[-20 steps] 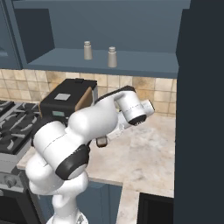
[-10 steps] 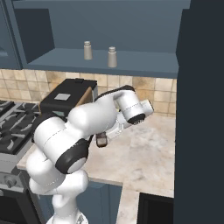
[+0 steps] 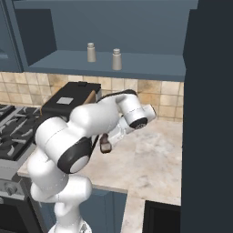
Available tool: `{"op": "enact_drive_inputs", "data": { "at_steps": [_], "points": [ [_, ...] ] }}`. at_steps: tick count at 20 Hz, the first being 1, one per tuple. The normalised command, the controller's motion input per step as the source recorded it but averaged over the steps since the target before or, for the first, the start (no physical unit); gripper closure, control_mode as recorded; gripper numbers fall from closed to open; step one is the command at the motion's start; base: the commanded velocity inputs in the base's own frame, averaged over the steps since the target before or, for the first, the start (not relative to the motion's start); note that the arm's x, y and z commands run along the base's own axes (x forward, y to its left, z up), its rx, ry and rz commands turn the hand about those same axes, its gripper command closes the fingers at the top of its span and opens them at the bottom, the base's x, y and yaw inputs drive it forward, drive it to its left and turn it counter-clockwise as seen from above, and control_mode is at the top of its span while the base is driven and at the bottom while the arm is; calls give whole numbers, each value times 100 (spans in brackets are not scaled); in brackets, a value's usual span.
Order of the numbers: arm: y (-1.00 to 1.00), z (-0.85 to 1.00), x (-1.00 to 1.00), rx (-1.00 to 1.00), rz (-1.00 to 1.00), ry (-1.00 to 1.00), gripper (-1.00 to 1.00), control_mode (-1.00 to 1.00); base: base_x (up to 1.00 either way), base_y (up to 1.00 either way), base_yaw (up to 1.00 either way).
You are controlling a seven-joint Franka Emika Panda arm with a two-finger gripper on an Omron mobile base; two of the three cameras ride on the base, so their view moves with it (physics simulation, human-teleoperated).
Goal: There are various items on the counter. Only move the condiments/shakers into the cabinet.
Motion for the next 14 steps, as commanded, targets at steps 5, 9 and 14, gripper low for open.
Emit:
{"op": "enact_drive_inputs", "data": {
  "at_steps": [5,9,14],
  "points": [
    [0,0,21,0,0,0,-100,-100,0,0,0],
    [0,-1,5,0,0,1,-100,-100,0,0,0],
    [0,-8,0,0,0,2,-100,-100,0,0,0]
  ]
}}
